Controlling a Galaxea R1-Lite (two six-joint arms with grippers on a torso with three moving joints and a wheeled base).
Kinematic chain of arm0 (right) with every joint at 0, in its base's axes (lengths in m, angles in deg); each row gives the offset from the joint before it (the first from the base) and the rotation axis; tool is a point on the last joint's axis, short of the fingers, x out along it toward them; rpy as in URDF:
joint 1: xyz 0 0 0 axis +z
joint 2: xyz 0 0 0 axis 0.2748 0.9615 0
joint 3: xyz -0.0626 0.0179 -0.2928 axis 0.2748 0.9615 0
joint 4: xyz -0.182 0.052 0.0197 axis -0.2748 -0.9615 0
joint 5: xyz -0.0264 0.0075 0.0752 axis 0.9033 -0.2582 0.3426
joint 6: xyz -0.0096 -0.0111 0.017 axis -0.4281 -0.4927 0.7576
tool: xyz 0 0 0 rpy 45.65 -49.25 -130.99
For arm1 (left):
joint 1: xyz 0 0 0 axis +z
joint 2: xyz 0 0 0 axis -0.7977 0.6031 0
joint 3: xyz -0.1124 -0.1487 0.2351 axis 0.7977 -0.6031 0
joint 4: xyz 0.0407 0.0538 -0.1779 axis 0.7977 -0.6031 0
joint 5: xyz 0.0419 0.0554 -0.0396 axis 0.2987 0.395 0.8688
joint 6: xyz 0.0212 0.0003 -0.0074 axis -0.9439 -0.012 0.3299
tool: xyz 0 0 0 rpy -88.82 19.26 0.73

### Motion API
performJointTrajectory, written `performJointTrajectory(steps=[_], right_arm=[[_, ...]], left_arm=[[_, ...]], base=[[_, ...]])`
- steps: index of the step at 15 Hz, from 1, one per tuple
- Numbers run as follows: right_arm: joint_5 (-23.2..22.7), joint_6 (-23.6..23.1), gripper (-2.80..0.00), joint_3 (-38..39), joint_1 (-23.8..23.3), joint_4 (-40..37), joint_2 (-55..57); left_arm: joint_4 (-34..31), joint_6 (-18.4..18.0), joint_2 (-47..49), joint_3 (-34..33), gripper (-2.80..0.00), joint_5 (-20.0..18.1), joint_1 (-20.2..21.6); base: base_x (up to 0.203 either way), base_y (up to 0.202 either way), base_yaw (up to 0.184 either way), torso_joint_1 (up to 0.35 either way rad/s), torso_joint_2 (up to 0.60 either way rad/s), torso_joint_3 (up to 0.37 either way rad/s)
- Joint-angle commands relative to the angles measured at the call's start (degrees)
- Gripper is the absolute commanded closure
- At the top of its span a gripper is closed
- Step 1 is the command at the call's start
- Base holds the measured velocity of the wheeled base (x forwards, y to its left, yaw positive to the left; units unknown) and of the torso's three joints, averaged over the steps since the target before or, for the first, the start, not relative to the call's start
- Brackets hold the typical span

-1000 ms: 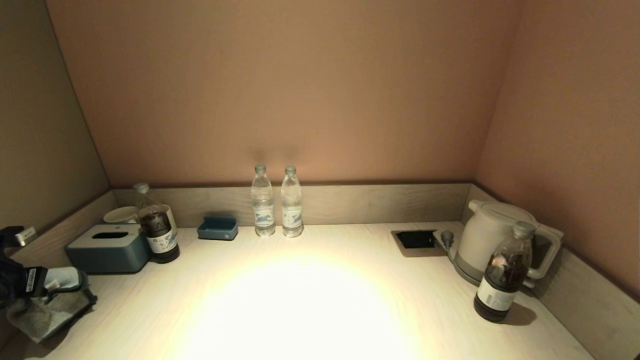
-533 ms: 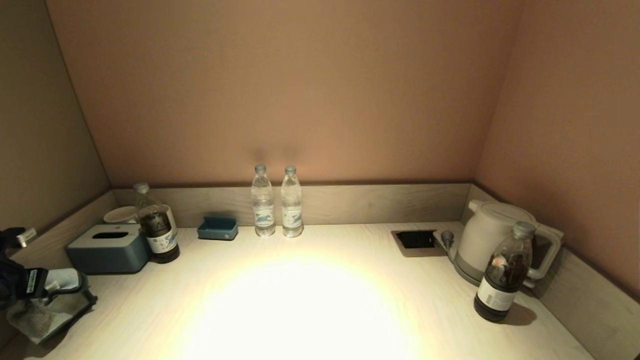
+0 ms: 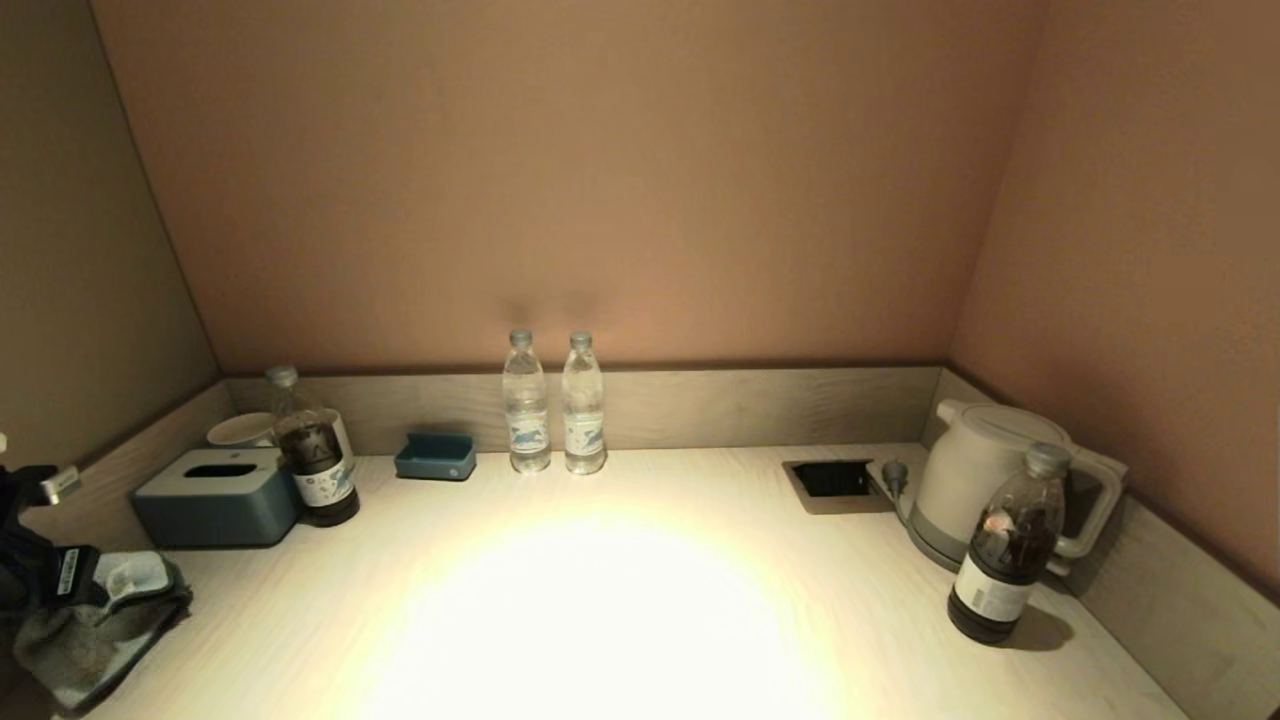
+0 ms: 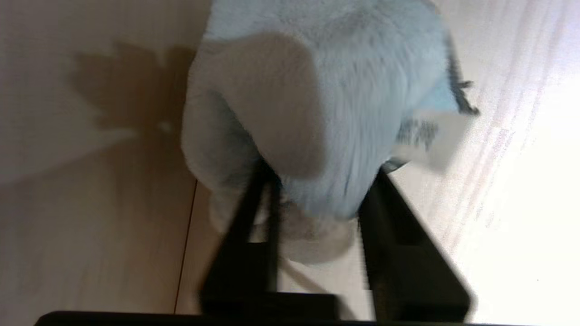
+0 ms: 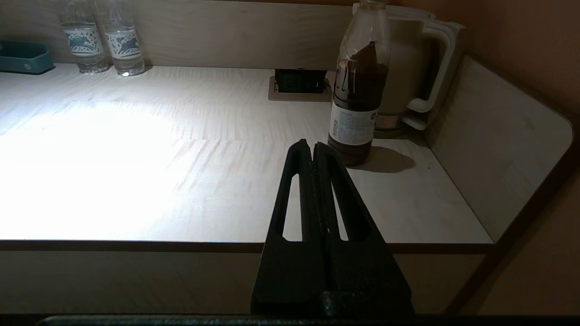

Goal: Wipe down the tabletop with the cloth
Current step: Place the tablecloth

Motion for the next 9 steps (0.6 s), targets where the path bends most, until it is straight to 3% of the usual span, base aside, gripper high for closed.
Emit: performJointTrajectory(steps=[1,9], right_arm=[[0.0,0.0,0.0,0.1,0.0,0.0,0.0],[0.0,0.0,0.0,0.1,0.0,0.0,0.0]], left_arm=[[0.0,0.3,-0.1,0.4,-2.8,-0.1,0.0],[-0.1,2.8,-11.0,-2.1,-2.8,-1.2,-1.7]], base=[[0.0,0.0,0.0,0.0,0.0,0.0],[0.0,0.0,0.0,0.0,0.0,0.0]])
